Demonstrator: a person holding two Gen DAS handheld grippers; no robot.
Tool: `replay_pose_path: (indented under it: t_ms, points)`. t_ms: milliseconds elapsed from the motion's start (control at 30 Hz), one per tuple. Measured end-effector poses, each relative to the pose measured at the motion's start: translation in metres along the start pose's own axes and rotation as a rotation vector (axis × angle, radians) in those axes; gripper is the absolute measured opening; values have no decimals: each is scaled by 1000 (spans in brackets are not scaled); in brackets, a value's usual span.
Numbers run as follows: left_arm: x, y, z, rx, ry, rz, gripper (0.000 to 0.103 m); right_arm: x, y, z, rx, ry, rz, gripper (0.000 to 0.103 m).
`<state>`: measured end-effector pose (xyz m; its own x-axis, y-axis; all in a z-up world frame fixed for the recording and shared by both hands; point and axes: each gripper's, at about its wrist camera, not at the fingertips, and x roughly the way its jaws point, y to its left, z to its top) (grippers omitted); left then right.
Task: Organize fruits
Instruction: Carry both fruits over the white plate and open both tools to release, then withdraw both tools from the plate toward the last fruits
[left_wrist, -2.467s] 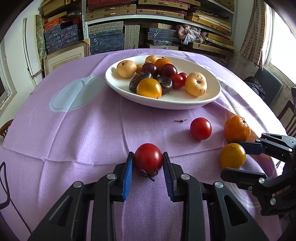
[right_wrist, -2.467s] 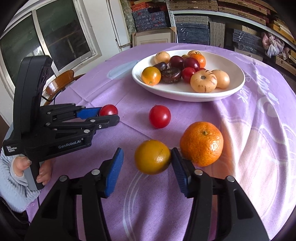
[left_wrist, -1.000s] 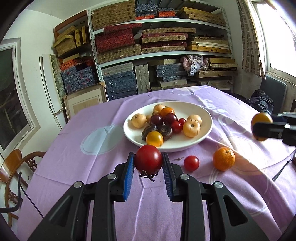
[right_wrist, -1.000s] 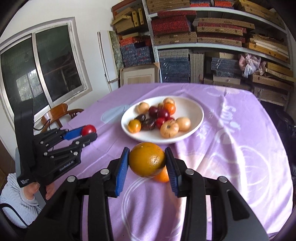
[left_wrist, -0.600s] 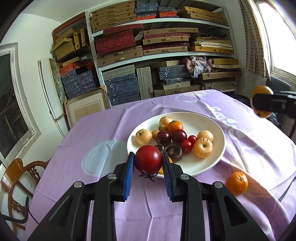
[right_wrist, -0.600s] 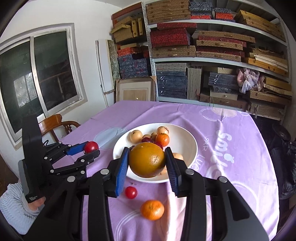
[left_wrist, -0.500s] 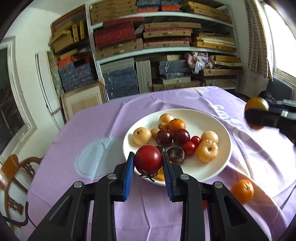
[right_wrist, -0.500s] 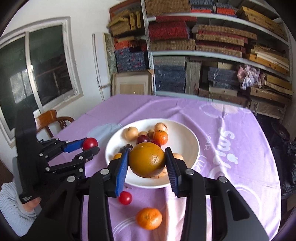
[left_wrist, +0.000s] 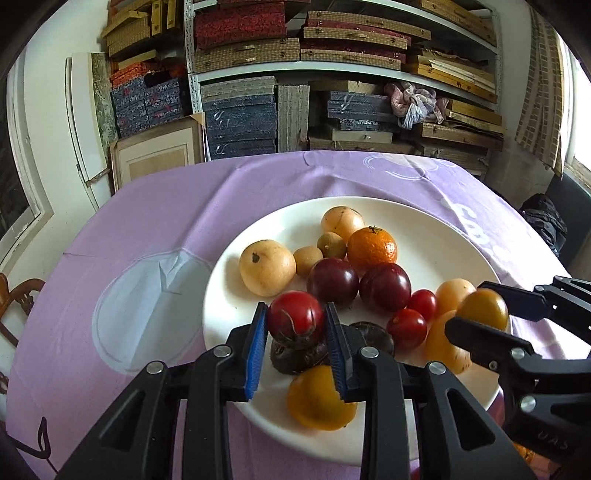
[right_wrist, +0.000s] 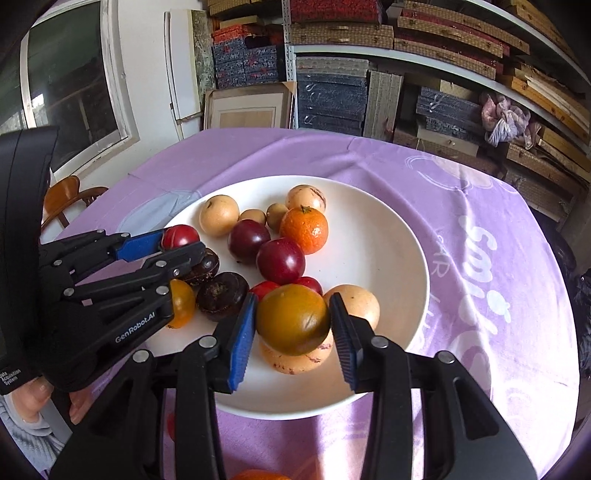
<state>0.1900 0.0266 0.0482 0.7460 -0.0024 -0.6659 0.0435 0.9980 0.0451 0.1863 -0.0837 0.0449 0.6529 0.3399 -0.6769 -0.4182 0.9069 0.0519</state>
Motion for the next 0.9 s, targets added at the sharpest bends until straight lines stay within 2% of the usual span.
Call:
replay_pose_path:
  t_ms: [33, 67, 100, 167, 300, 367, 467, 533, 633, 733, 900]
  points:
    - [-1, 0, 1, 0, -3, 6, 49, -4, -1, 0, -2, -18, -3, 57]
    - [-3, 0, 2, 2, -14, 12, 64, -10, -2, 1, -3, -31, -3, 58]
    - [-9, 1, 4, 7, -33, 25, 69, -17, -4, 2, 0, -44, 2, 58]
    - [-23, 5, 6, 6, -59, 35, 72, -37, -7, 3, 9, -79, 10, 58]
    - [-51, 12, -1, -15, -57, -19, 72, -90, -15, -5, 27, -172, 26, 60]
    - [-63, 9, -14, 5, -56, -38, 72, -112, -18, -17, 40, -211, 27, 70]
    - [-72, -3, -42, 48, -37, -66, 72, -135, -23, -45, 64, -251, 40, 74]
    - [-74, -12, -61, 73, -21, -98, 72, -142, -25, -65, 79, -265, 44, 76]
    - [-74, -29, -81, 135, -16, -97, 72, -139, -27, -91, 81, -258, 27, 76]
    - [-72, -41, -87, 177, -21, -98, 72, -135, -29, -99, 83, -227, 40, 76]
    - [-61, -49, -90, 189, 20, -128, 73, -130, -33, -104, 100, -213, 64, 76]
